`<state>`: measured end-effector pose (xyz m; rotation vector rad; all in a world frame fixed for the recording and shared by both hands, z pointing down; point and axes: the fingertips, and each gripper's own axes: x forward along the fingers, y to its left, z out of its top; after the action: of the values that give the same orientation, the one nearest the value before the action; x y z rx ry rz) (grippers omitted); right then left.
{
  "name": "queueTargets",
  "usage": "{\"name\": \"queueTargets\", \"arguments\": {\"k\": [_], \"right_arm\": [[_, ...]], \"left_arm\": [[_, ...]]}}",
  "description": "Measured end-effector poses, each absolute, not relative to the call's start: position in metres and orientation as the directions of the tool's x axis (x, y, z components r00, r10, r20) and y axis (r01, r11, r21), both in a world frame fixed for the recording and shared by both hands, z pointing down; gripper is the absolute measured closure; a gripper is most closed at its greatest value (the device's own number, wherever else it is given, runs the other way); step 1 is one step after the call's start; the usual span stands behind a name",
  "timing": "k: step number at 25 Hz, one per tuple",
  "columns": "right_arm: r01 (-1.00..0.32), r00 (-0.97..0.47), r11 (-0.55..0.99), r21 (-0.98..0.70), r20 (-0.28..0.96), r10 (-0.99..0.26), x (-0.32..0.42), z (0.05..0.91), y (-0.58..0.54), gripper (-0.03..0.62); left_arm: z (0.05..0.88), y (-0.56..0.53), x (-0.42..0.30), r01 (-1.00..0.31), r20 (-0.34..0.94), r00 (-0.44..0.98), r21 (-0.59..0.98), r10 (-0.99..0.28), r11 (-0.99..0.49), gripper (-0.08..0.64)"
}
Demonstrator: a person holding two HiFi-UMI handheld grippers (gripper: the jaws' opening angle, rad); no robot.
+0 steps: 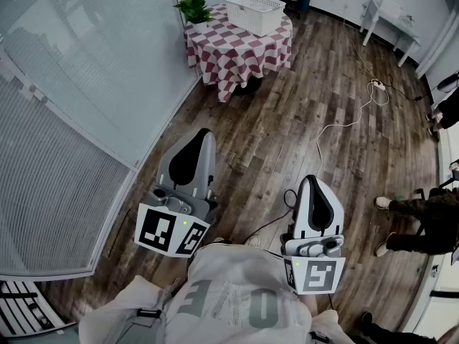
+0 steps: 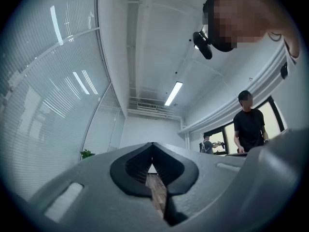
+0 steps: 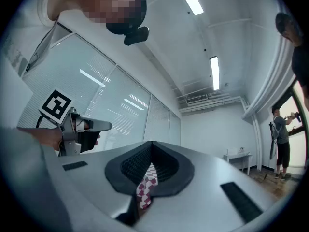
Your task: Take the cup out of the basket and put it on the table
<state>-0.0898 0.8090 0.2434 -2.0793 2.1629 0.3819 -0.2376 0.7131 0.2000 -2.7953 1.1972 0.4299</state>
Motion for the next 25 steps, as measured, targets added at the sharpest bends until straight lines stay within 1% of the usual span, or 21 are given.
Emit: {"name": "queueTargets", "arguments": {"k": [10, 15, 18, 21, 25], "right_arm": [[-0.995, -0.043, 0.019, 0.093, -0.260, -0.965, -0.075, 0.245, 0.807, 0.581], [-0.998, -0.033, 0.016, 0.061, -0.276, -0.961, -0.063, 0.252, 0.810, 0.581], [-0.999, -0.033, 0.022, 0.045, -0.256, -0.966, -0.061, 0.262, 0.808, 0.581], [-0.998, -0.062, 0.054, 0.042, -0.228, -0.972, -0.067, 0.273, 0.800, 0.581], [-0.995, -0.102, 0.096, 0.041, -0.201, -0.974, -0.074, 0.278, 0.779, 0.581]], "left_arm": [[0.205, 0.708, -0.218, -0.700, -0.270, 0.677, 0.048, -0.685, -0.712, 0.555], [0.214, 0.708, -0.205, -0.687, -0.257, 0.694, 0.044, -0.673, -0.725, 0.555], [0.217, 0.713, -0.201, -0.679, -0.256, 0.708, 0.009, -0.658, -0.734, 0.555], [0.218, 0.713, -0.203, -0.688, -0.260, 0.706, -0.026, -0.659, -0.726, 0.555], [0.227, 0.689, -0.212, -0.708, -0.233, 0.681, 0.032, -0.695, -0.705, 0.555]]}}
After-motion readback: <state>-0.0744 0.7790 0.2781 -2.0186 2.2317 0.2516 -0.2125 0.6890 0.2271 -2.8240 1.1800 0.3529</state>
